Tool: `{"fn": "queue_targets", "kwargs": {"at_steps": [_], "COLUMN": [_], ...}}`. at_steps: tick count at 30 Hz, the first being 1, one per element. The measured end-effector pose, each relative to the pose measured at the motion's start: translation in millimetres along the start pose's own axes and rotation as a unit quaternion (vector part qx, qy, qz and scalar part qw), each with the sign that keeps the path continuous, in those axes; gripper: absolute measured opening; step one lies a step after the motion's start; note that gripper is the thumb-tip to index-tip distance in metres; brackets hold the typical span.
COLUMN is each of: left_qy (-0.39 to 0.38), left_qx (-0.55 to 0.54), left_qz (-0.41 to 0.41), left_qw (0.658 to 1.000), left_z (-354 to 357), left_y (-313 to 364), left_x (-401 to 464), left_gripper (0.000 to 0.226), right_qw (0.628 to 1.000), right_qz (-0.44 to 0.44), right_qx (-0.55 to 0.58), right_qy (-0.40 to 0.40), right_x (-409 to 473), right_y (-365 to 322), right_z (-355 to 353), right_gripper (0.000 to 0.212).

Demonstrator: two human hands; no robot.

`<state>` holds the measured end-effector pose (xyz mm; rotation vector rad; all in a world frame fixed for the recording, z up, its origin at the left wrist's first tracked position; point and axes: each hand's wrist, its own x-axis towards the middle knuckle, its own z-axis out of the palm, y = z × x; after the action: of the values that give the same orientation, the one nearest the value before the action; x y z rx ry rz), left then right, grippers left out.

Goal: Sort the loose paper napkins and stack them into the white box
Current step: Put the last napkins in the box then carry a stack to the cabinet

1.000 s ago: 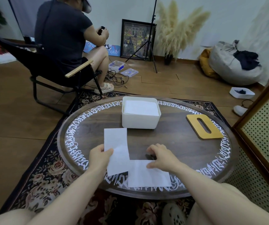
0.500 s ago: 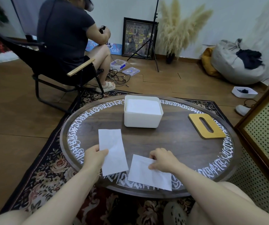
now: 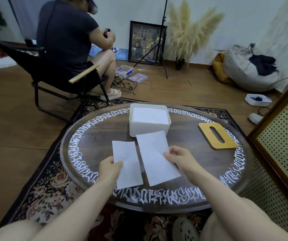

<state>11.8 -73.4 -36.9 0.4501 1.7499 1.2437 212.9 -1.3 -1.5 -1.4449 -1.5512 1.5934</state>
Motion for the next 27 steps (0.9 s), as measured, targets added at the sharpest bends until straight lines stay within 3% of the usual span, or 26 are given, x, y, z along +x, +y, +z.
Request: {"fn": "queue_targets", "kwargs": {"at_steps": [8,15,19,24,27], "left_qy": [-0.125,-0.137,-0.157,-0.188,-0.181], "left_qx": [-0.044,-0.089,-0.061,-0.069,-0.044], "left_qz": [-0.007,-0.019,0.015,0.021,0.036], "left_qw": [0.991,0.986,0.986,0.98,0.982], "left_z": [26.2,33.9,32.3,29.2,29.5], "left_y": [4.6,4.5,2.5,0.9,-1.4], "left_x": [-9.9,-6.4,-7.0,-7.4,-4.4], "left_gripper": [0.005,0.025,0.031,0.056,0.028], "right_qw": [1.0,0.999,0.999,0.999,0.999], "right_qz": [0.011,0.029,0.028,0.029,0.028], "right_qx": [-0.004,-0.011,0.0,-0.004,0.009], "right_qy": [0.005,0.03,0.03,0.035,0.03], "right_x": [-1.8,2.8,0.9,2.8,2.1], "right_y": [0.3,2.7,2.1,5.4,5.3], "right_z": [13.5,19.3,22.0,20.3,19.3], "right_gripper": [0.007,0.006,0.005,0.007,0.008]}}
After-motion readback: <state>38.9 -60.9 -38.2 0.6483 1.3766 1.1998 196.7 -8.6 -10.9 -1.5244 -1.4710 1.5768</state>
